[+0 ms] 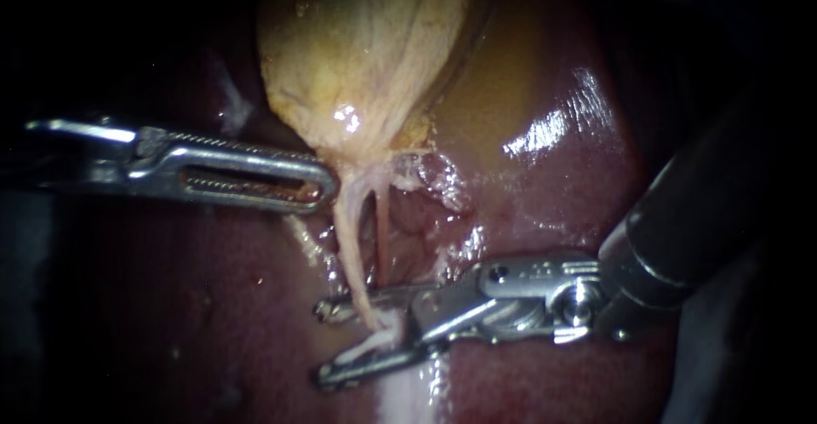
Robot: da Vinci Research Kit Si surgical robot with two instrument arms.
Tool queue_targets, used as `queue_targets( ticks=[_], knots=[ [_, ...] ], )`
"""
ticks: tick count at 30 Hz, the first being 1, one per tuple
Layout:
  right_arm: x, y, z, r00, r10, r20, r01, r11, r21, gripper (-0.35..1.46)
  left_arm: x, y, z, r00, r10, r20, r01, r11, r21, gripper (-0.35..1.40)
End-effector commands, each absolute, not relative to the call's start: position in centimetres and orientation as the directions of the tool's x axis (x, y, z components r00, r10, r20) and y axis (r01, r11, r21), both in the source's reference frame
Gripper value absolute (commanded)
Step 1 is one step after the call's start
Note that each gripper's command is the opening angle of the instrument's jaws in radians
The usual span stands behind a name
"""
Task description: Clipping first clip left tube
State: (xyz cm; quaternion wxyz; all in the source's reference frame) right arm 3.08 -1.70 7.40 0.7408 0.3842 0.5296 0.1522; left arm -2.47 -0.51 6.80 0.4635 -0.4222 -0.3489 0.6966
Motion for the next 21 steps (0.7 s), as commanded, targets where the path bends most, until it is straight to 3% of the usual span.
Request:
queue_targets(
  ticks=[1, 10, 21],
  knots=[
    [3.05, -1.67, 7.39, 0.392, 0.639, -0.662, 0.172, 0.656, 0.735, 0.31, -2.47, -0.51, 6.81, -0.214, 0.94, -0.264, -0.352, -0.327, -0.877, -0.35],
    [2.87, -1.53, 7.38, 0.393, 0.664, -0.636, 0.156, 0.633, 0.758, -0.33, -2.47, -0.51, 6.81, -0.214, 0.94, -0.264, -0.352, -0.327, -0.877, -0.35],
    [2.84, -1.53, 7.39, 0.404, 0.695, -0.595, 0.127, 0.601, 0.789, -0.35, -2.47, -0.51, 6.81, -0.214, 0.94, -0.265, -0.352, -0.327, -0.877, -0.35]
  ],
)
